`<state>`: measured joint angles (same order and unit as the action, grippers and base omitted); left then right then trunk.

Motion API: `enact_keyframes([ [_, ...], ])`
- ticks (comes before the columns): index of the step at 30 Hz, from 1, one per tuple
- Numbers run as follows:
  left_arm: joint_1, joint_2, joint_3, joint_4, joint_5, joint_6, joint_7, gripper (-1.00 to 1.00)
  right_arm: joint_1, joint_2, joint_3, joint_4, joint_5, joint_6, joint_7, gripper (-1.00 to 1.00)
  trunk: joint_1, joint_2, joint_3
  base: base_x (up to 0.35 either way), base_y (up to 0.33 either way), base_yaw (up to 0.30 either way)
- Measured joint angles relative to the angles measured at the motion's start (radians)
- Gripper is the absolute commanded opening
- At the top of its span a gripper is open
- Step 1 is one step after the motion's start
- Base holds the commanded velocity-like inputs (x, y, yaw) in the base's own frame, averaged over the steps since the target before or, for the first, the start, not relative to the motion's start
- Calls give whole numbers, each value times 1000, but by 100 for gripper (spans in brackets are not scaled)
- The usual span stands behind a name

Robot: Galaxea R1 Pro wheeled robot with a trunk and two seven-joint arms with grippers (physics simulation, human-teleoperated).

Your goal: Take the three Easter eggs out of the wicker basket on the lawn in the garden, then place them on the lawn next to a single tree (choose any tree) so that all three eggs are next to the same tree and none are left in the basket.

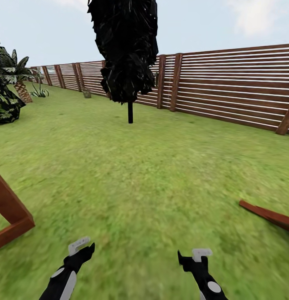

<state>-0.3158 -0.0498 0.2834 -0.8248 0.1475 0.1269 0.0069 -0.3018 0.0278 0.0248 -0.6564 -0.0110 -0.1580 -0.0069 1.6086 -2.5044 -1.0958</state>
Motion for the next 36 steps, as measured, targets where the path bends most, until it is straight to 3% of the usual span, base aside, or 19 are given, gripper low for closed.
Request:
enact_keyframes([
  [36, 0, 2, 0, 0, 0, 0, 0, 100, 0, 0, 0, 1, 0, 0, 1, 100, 0, 0, 0, 336, 0, 0],
])
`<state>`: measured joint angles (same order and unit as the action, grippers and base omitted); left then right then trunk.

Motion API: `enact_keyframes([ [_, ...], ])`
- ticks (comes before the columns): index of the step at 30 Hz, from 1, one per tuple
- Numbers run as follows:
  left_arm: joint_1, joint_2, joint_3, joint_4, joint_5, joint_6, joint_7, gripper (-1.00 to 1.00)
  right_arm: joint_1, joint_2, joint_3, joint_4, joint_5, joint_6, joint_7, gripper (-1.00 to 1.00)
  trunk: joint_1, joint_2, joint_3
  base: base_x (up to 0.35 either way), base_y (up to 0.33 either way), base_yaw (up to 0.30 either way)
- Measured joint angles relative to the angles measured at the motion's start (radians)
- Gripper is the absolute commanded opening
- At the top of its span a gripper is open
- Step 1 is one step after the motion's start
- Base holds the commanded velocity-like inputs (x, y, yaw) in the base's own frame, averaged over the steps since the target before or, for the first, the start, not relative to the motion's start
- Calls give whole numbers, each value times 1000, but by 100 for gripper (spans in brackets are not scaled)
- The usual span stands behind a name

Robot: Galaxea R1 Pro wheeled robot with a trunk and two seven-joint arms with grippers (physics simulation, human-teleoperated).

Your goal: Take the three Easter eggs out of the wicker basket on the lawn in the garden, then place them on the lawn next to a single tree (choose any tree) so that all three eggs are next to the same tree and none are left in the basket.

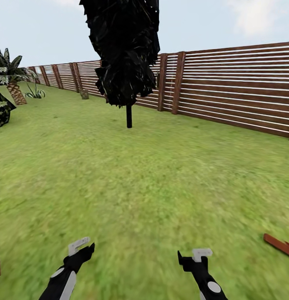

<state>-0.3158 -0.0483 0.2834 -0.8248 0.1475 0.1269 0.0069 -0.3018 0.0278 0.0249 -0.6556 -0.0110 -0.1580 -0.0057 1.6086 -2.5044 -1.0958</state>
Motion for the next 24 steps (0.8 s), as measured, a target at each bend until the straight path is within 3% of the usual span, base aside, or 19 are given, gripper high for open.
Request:
enact_keyframes([
  [24, 0, 0, 0, 0, 0, 0, 0, 100, 0, 0, 0, 0, 0, 0, 0, 100, 0, 0, 0, 336, 0, 0],
])
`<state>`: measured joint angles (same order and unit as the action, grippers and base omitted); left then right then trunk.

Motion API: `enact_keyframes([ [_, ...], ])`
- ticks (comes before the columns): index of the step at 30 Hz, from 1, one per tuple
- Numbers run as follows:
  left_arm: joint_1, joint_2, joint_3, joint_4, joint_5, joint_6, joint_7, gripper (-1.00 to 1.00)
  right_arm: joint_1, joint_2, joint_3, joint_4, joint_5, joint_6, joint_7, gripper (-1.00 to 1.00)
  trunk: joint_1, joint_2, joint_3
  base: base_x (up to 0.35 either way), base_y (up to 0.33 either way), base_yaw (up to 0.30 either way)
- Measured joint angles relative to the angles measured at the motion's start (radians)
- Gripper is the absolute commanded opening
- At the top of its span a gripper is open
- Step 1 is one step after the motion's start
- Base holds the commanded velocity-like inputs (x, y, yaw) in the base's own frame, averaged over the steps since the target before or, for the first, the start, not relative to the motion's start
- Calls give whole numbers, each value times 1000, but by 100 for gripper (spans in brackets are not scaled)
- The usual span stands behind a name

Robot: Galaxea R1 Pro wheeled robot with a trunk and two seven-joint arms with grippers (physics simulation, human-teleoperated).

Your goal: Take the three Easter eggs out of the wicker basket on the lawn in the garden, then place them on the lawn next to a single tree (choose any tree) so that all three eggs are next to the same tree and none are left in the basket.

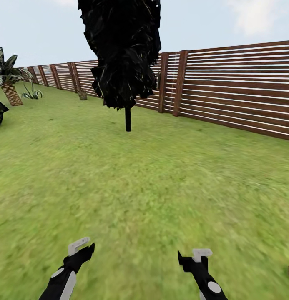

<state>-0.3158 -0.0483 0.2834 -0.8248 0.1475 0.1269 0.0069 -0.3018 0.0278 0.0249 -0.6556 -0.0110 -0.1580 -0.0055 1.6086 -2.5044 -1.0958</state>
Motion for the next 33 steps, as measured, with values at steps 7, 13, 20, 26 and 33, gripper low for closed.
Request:
enact_keyframes([
  [7, 0, 0, 0, 0, 0, 0, 0, 100, 0, 0, 0, 0, 0, 0, -1, 100, 0, 0, 0, 336, 0, 0],
  [13, 0, 0, 0, 0, 0, 0, 0, 100, 0, 0, 0, -1, 0, 0, -1, 100, 0, 0, 0, 336, 0, 0],
  [20, 0, 0, 0, 0, 0, 0, 0, 100, 0, 1, 0, -1, 0, 0, -1, 100, 0, 0, 0, 336, 0, 45],
  [26, 0, 0, 0, 0, 0, 0, 0, 100, 0, 1, 0, -1, 0, 0, -3, 100, 0, 0, 2, 336, 0, 261],
  [33, 0, 0, 0, 0, 0, 0, 0, 100, 0, 0, 0, -1, 0, 0, -3, 100, 0, 0, 5, 336, 0, 286],
])
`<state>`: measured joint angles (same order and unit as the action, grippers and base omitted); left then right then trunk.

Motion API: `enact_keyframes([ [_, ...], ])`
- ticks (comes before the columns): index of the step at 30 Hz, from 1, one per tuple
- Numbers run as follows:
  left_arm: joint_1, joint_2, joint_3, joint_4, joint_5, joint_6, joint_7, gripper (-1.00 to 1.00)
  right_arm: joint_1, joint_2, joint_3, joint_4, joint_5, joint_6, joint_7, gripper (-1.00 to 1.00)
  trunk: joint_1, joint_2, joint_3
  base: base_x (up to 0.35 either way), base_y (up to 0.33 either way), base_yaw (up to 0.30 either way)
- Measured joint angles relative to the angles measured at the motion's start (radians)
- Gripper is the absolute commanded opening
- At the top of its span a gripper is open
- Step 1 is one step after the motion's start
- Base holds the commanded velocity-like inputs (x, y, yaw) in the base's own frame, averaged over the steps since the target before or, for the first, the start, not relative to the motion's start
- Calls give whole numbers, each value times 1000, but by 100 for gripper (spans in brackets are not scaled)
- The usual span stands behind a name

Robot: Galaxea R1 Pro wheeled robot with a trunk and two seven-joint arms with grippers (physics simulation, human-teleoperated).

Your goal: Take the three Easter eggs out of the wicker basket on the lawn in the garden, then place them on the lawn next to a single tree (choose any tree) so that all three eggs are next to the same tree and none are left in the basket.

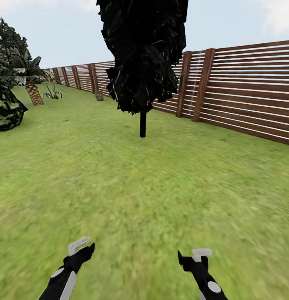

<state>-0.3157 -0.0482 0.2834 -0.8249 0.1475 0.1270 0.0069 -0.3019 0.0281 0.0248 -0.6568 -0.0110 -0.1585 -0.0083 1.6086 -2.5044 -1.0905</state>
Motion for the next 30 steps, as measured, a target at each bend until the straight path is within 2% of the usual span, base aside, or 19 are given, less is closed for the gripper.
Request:
enact_keyframes([
  [30, 0, 0, 1, 0, 0, 0, 0, 100, 0, 1, 0, 1, 0, 0, 0, 100, 0, 0, 12, 336, 0, 287],
])
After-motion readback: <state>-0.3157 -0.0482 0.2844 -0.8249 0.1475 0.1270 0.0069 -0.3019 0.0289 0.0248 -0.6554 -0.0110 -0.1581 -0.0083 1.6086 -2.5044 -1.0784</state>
